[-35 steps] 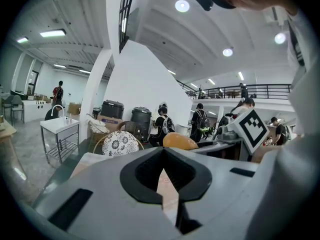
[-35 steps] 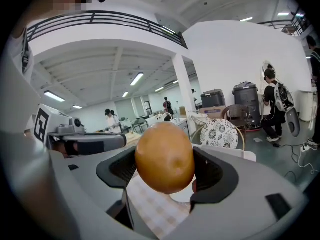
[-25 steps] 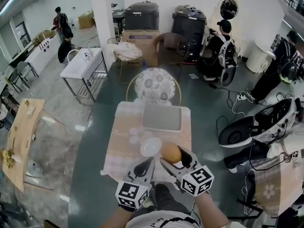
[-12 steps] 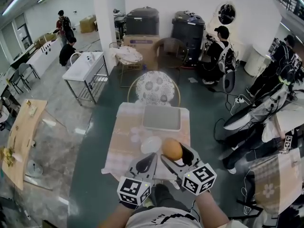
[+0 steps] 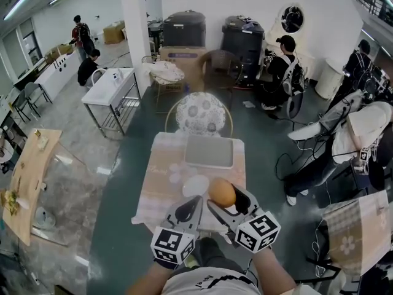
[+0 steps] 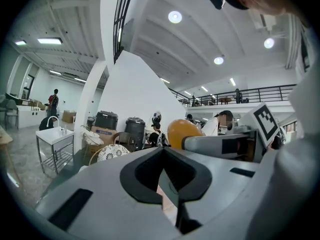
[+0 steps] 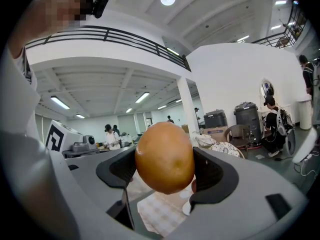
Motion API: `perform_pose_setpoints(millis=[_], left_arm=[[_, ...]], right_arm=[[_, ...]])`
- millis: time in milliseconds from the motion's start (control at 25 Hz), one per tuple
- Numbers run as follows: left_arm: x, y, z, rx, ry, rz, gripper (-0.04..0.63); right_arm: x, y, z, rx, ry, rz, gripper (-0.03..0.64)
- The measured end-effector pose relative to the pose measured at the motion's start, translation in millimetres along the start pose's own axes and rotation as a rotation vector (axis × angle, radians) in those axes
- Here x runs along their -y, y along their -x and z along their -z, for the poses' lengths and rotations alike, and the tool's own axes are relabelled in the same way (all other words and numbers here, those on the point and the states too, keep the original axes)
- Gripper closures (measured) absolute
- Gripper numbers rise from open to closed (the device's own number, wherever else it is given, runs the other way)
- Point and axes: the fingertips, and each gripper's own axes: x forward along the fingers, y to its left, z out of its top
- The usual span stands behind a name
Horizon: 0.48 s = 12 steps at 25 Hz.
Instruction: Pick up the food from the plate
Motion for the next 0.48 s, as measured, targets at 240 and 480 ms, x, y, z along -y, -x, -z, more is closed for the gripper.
perform_pose_setpoints(millis=[240,480], left_arm=[[0.3,0.1,-0.2,0.0,-0.007,0.005,0.589],[-5.0,2.2,-5.3,0.005,-0.011,0.006,0.589]], right_arm=[[-1.0,0.0,2.6,-0.004,0.002,0.001,0.288],[-4.4,-4.1,-1.0,-0.003,0.01,0.002,0.288]])
